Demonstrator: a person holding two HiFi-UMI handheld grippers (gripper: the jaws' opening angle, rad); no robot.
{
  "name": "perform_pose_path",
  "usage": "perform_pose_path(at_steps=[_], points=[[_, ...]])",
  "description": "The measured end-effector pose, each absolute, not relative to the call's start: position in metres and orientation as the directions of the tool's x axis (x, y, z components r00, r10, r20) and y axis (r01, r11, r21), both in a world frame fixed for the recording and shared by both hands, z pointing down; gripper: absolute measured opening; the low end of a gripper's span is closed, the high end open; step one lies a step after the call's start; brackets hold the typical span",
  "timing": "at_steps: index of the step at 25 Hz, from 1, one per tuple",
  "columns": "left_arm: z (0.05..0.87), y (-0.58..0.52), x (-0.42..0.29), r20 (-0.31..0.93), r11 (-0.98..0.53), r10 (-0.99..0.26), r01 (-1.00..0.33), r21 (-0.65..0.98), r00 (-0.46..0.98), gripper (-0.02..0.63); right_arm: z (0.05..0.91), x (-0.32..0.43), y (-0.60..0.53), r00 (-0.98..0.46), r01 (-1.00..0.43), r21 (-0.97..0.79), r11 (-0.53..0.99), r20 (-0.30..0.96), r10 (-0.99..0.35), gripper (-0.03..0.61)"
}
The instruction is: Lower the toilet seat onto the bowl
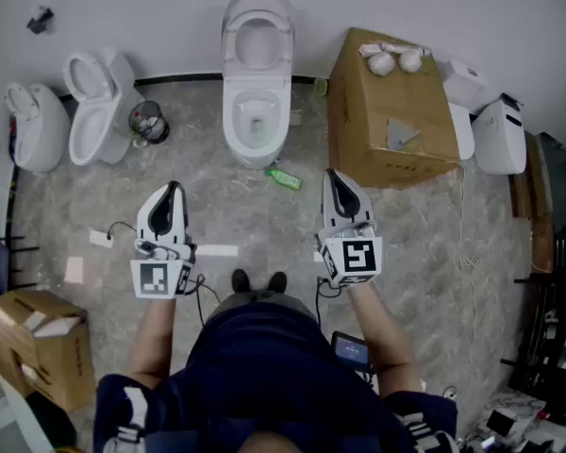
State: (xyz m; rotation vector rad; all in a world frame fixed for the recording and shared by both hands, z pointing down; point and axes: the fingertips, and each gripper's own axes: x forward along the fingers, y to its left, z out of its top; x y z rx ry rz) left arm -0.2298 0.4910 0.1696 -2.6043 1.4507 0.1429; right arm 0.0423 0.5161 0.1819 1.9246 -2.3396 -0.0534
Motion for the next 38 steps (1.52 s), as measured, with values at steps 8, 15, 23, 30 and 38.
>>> perform_pose_path(at_steps=[8, 15, 23, 30, 38], points=[[0.167, 0.49, -0.226, -0.168, -0.521, -0.833, -0.85, -0.078, 0.526, 0.032, 0.185, 0.044, 0.515, -0.189, -0.975, 0.105, 0.196, 0.07, -0.979, 0.017], [0.171, 0.489, -0.225, -0.151, -0.519, -0.838, -0.851, -0.081, 0.525, 0.034, 0.187, 0.047, 0.515, -0.185, -0.976, 0.107, 0.192, 0.07, -0.98, 0.017], [0.173, 0.488, -0.222, -0.149, -0.521, -0.836, -0.85, -0.08, 0.527, 0.034, 0.187, 0.044, 0.515, -0.204, -0.968, 0.14, 0.209, 0.048, -0.978, 0.018], [0.174, 0.485, -0.214, -0.141, -0.534, -0.831, -0.843, -0.068, 0.538, 0.032, 0.189, 0.048, 0.515, -0.213, -0.964, 0.151, 0.218, 0.045, -0.976, 0.02], [0.174, 0.483, -0.201, -0.135, -0.565, -0.81, -0.821, -0.084, 0.571, 0.035, 0.191, 0.054, 0.516, -0.215, -0.964, 0.154, 0.218, 0.04, -0.976, 0.02]])
